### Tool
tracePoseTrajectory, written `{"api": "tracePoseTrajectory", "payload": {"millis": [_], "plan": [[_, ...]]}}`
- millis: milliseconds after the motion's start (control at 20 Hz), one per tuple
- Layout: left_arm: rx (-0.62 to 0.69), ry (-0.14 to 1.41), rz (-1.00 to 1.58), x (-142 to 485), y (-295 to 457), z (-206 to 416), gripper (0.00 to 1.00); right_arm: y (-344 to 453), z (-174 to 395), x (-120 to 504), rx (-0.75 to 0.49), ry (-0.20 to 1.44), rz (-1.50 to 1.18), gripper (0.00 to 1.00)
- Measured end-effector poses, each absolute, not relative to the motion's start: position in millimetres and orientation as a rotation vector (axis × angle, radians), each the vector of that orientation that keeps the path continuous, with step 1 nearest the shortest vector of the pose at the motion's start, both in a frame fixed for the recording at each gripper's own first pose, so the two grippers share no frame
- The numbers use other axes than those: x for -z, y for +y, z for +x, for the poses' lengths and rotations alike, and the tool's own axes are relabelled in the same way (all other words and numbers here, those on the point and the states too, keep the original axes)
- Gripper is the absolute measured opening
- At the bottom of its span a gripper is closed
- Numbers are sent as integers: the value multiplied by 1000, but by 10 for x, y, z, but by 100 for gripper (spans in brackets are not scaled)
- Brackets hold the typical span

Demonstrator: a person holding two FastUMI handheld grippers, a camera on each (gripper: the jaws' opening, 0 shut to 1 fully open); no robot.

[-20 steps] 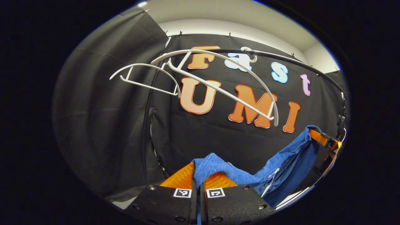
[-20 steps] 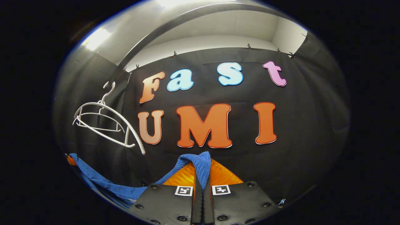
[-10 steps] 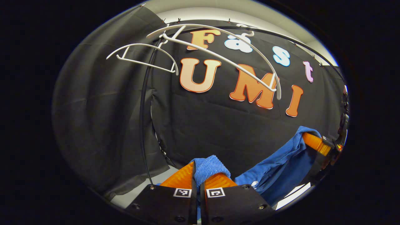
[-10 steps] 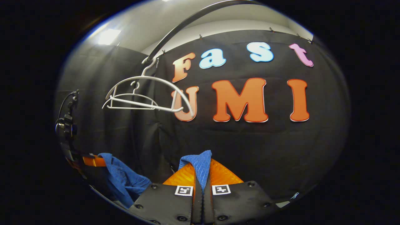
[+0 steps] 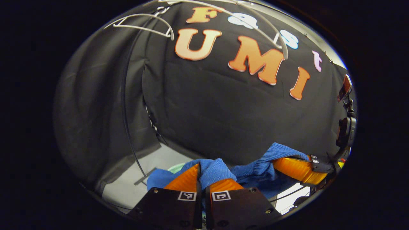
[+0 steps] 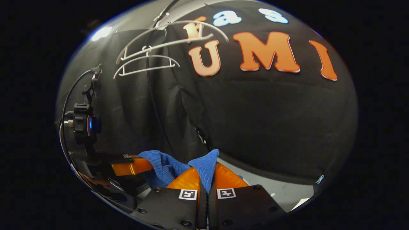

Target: Grasp the clothes on the hanger with both hands and then place them into the laundry hamper below.

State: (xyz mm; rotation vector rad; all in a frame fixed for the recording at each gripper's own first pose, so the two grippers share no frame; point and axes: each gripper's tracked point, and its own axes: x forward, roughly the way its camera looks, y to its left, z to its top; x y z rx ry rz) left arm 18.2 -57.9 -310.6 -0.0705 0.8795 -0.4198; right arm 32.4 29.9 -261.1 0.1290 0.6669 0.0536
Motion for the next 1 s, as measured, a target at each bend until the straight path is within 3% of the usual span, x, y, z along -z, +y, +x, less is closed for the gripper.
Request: {"api": "tracePoseTrajectory", "payload": {"millis": [200,600,650,700,750,800,850,1000], "plan": [[388,1030,-103,3492,-665,11,5,304,125,3112,-9,857,232,9],[360,1155,-125,3805,-597,-416,9,256,-57,3394,53,961,275,10],[358,1162,-133,3803,-591,-444,1,252,-54,3395,54,969,280,11],[356,1169,-141,3813,-580,-470,19,277,-55,3395,53,975,287,11],[352,1177,-142,3809,-553,-490,1,301,-50,3406,49,982,288,11],[345,1183,-143,3810,-521,-523,14,304,-61,3429,53,993,281,14],[334,1188,-139,3811,-485,-532,9,327,-80,3401,48,993,288,17],[257,1171,-140,3818,-319,-541,64,292,-110,3442,80,1028,269,50]]}}
